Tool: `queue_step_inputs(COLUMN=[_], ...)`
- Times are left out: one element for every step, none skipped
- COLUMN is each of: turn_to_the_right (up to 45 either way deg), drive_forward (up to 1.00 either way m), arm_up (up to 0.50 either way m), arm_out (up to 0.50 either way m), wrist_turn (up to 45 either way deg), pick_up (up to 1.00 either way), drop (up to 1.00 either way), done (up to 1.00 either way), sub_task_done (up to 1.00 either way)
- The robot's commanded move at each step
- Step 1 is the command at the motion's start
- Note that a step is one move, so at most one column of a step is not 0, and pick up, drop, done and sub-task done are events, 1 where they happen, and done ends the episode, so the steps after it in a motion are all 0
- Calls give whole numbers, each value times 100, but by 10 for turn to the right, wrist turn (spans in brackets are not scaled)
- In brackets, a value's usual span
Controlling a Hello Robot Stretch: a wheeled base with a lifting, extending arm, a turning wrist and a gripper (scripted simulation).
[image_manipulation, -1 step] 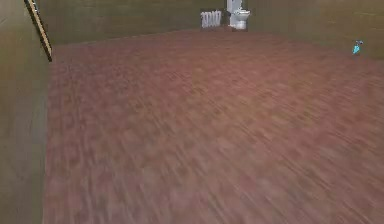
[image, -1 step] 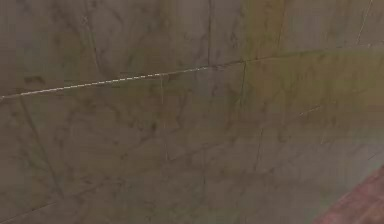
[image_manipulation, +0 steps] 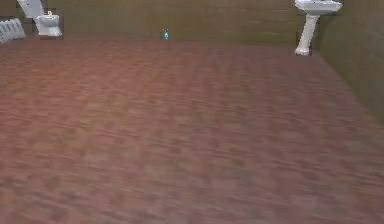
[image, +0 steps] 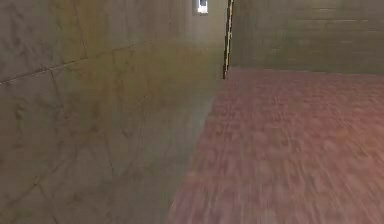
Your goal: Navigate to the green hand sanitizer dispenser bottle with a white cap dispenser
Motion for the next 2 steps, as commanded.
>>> queue_step_inputs(turn_to_the_right=[450,450], drive_forward=[0,0], arm_up=[0,0], arm_out=[0,0], wrist_turn=[0,0], pick_up=[0,0], drop=[0,0], done=[0,0], sub_task_done=[0,0])
